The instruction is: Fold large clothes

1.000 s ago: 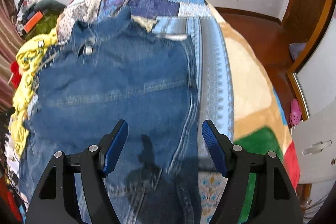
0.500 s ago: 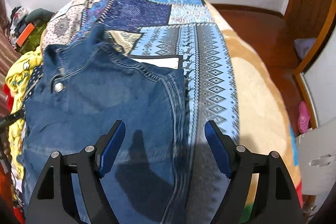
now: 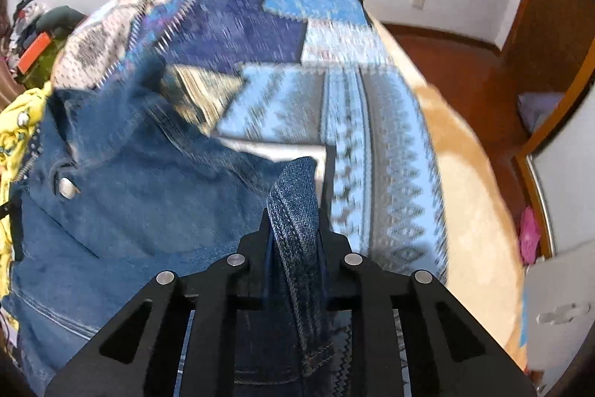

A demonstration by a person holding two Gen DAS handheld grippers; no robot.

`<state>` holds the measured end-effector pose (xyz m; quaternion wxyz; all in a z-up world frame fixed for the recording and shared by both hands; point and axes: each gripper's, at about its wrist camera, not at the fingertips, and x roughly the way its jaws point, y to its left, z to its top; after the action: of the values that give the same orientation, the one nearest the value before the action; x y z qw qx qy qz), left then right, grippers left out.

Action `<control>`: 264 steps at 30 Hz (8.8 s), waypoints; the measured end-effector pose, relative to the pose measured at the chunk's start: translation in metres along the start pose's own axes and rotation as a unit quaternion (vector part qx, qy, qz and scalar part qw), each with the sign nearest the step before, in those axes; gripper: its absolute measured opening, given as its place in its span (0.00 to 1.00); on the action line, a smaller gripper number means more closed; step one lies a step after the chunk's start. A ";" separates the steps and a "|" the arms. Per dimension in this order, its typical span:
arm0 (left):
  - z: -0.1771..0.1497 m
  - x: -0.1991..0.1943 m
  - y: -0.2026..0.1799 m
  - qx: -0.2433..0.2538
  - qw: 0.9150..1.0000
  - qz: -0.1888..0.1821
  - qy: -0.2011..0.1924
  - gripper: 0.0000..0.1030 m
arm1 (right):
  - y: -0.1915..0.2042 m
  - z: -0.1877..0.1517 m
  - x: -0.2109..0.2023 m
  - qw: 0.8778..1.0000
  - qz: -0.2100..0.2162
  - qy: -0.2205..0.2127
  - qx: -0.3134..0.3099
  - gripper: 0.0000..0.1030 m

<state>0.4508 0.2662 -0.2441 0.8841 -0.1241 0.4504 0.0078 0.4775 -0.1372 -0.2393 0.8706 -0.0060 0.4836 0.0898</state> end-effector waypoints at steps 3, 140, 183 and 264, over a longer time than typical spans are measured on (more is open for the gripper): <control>0.024 -0.011 -0.004 -0.008 1.000 0.005 -0.026 0.07 | 0.006 0.024 -0.008 1.000 -0.011 -0.015 -0.015 0.16; -0.029 -0.011 -0.150 0.146 0.989 -0.021 0.033 0.67 | 0.147 -0.025 -0.039 0.982 0.116 -0.036 -0.144 0.78; -0.131 0.004 0.023 -0.272 0.926 -0.259 0.032 0.89 | 0.061 -0.074 -0.051 0.997 0.079 0.010 -0.020 0.92; -0.131 -0.085 -0.250 0.236 0.965 -0.118 0.011 0.75 | 0.028 -0.081 -0.160 0.995 0.065 -0.080 0.007 1.00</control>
<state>0.3280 0.0023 -0.1972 0.8780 0.0361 0.4314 -0.2041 0.3224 -0.1412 -0.1455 0.8989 0.0386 0.4125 0.1428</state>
